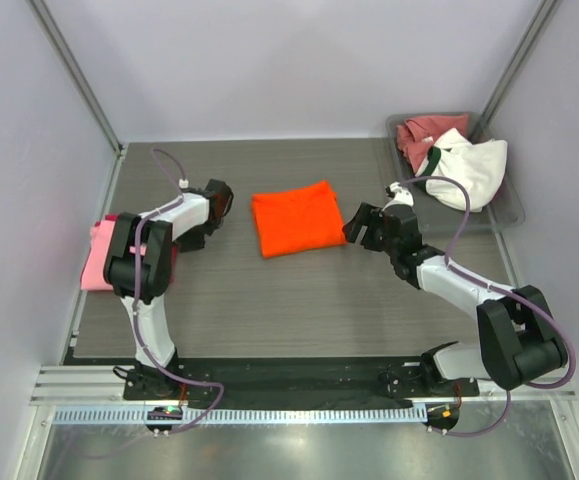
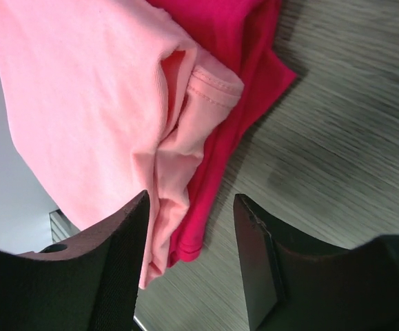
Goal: Fold and stack the t-shirts
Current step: Fold the tshirt
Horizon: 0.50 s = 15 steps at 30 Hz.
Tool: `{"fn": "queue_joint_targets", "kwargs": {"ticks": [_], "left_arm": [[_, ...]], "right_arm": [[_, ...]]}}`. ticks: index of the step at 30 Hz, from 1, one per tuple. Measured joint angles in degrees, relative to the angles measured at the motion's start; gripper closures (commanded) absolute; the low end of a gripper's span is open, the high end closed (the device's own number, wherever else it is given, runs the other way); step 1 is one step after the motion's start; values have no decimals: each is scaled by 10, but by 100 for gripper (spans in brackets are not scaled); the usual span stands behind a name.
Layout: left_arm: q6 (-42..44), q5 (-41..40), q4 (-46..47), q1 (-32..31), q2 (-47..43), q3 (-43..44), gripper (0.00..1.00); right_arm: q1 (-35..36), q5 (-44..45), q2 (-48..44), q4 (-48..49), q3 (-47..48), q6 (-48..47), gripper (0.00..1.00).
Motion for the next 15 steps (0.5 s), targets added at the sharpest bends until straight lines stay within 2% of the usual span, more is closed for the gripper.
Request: {"fn": "queue_joint_targets", "kwargs": {"ticks": [4,8,10,11,13,15], "left_arm": [[7,2,7,19,19,-7,58],[8,21,14,34,29,-14,60],[8,27,17,39,30,-15,68],[8,31,19,42,31,-15,81],[6,36,22,45,35,-15,100],[9,37,21,46,40,-14,100]], "right_arm": [[0,-1,0,8,-8,3,20],[0,-1,0,12,-13,4,20],[0,-1,0,14,-14,5,19],[0,-1,0,15,-15,5,19],[0,-1,0,17,-18,5,19],[0,0,0,17,-20,5,19]]}}
